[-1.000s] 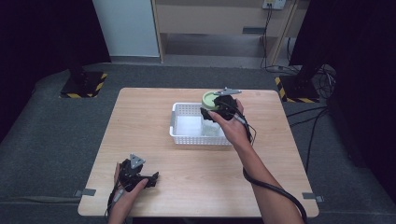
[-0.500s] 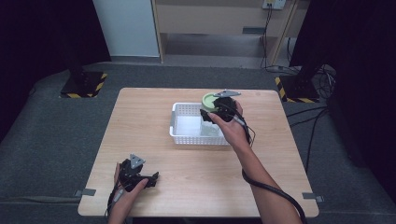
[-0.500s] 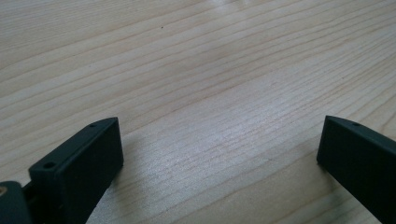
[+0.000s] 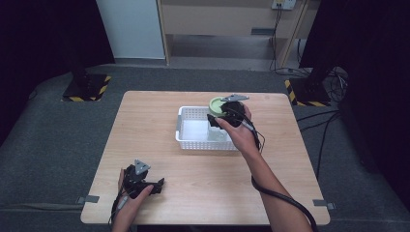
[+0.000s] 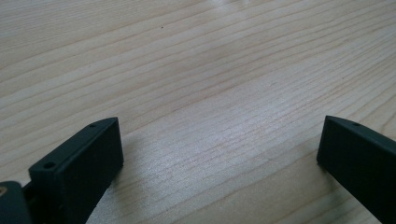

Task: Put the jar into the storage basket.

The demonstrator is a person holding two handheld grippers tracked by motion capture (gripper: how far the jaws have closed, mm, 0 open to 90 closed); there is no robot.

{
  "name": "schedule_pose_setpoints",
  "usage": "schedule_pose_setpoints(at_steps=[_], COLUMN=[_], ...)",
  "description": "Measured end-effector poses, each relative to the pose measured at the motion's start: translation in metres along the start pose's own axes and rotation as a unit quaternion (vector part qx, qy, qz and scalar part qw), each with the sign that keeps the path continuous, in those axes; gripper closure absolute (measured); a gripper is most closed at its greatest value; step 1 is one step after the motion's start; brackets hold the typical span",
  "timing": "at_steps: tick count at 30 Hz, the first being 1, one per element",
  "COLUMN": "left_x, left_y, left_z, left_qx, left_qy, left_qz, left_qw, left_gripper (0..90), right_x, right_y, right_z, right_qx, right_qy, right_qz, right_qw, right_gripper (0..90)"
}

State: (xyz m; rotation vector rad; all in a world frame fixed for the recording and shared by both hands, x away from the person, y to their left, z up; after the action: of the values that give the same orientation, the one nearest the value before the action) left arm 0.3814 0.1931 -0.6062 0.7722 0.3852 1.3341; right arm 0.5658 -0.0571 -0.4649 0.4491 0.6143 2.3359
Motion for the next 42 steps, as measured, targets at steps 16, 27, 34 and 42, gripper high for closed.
schedule_pose_setpoints(at_steps=[16, 27, 34, 42], left_x=[0.000, 0.000, 0.000, 0.000], left_y=[0.000, 0.000, 0.000, 0.000], left_z=[0.000, 0.000, 0.000, 0.000], left_qx=[0.000, 0.000, 0.000, 0.000], left_qy=[0.000, 0.000, 0.000, 0.000], left_qz=[0.000, 0.000, 0.000, 0.000], left_qw=[1.0000, 1.0000, 1.0000, 1.0000], left_gripper=[0.0, 0.0, 0.0, 0.0], right_x=[-0.001, -0.001, -0.001, -0.001], right_y=[0.000, 0.000, -0.003, 0.003], right_z=[-0.001, -0.002, -0.007, -0.012], right_qx=[0.000, 0.001, 0.010, 0.005], right_qy=[0.000, -0.001, 0.001, 0.000], right_qz=[0.007, 0.011, 0.016, 0.022], right_qw=[1.0000, 0.9999, 0.9998, 0.9997], right_gripper=[10.7, 10.5, 7.0, 3.4])
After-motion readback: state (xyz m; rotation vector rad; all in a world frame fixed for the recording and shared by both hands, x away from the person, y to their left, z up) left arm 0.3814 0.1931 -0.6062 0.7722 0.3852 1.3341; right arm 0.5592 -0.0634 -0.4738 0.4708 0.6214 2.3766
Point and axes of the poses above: each handheld gripper's, and its own axes: y roughly backward along the jaws, z roughly out of its top, x roughly to its left, the point moved 9 cm from there along -y, roughly forward along the jaws, and after that the axes turned 14 degrees about z, right-handed, at the moved point
